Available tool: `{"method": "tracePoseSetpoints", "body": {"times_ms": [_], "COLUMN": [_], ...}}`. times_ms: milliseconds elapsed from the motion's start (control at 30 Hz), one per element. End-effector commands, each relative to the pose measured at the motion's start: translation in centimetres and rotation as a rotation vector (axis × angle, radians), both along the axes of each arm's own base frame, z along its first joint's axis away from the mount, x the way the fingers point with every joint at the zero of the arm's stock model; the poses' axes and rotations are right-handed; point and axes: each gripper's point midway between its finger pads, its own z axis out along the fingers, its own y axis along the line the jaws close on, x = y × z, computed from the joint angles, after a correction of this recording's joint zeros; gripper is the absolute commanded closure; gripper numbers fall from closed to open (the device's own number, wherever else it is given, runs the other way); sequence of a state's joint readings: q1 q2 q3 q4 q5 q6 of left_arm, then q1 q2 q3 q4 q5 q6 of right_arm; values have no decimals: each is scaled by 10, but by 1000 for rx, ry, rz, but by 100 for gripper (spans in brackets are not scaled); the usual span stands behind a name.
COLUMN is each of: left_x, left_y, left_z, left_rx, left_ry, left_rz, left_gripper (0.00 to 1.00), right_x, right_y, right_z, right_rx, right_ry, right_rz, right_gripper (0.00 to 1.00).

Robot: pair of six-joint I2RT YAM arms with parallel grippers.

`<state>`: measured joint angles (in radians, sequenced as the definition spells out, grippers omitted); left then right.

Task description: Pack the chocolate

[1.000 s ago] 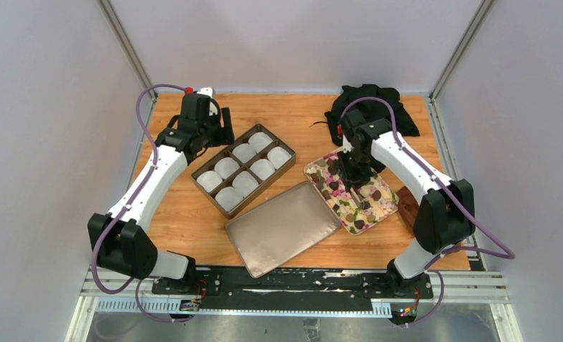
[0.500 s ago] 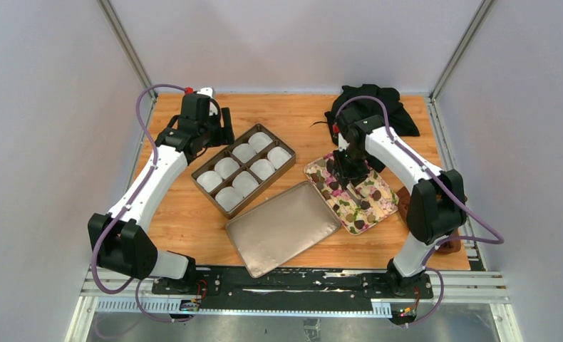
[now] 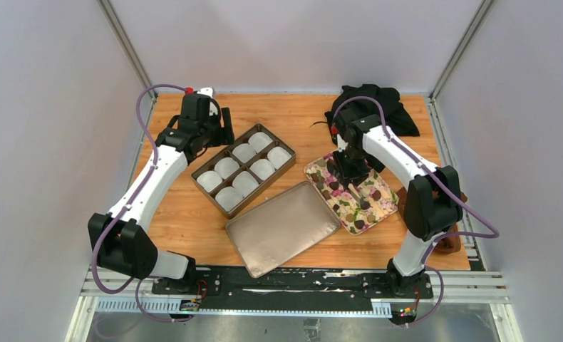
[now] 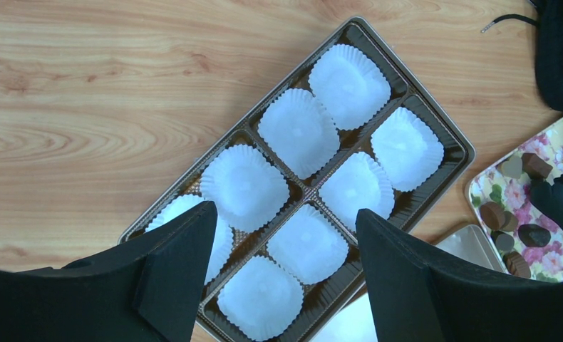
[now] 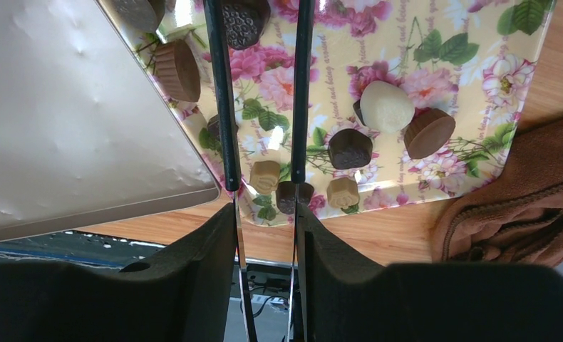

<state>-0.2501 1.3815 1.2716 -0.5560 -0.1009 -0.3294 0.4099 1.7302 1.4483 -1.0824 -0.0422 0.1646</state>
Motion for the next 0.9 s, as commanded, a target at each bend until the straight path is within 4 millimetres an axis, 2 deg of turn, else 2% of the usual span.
{"method": "tracePoseSetpoints", "body": {"times_ms": [0, 233, 467, 533, 767, 867], "left_x": [4, 7, 7, 7, 7, 6], "left_y": [1, -2, -2, -1, 1, 4], "left_z": [-1, -3, -4, -5, -4, -3], "left_rx": [2, -7, -10, -6, 4, 15], "left_ry": [6, 13, 13, 14, 9, 6], "left_rz": [6, -1, 1, 5, 11, 16], "left_gripper": [23, 23, 23, 23, 23, 23], "right_x": [0, 5, 9, 8, 1, -4], "right_y": [-9, -16, -11, -9, -1, -1], "right_z": [2, -2, -7, -7, 6, 16], "right_rx": [-55, -116, -106, -100, -43, -33], "right_ry": [18, 14, 22, 24, 32, 24], "right_rz": [25, 49, 63, 69, 71, 63], "right_gripper": [61, 60, 62, 65, 87, 89]}}
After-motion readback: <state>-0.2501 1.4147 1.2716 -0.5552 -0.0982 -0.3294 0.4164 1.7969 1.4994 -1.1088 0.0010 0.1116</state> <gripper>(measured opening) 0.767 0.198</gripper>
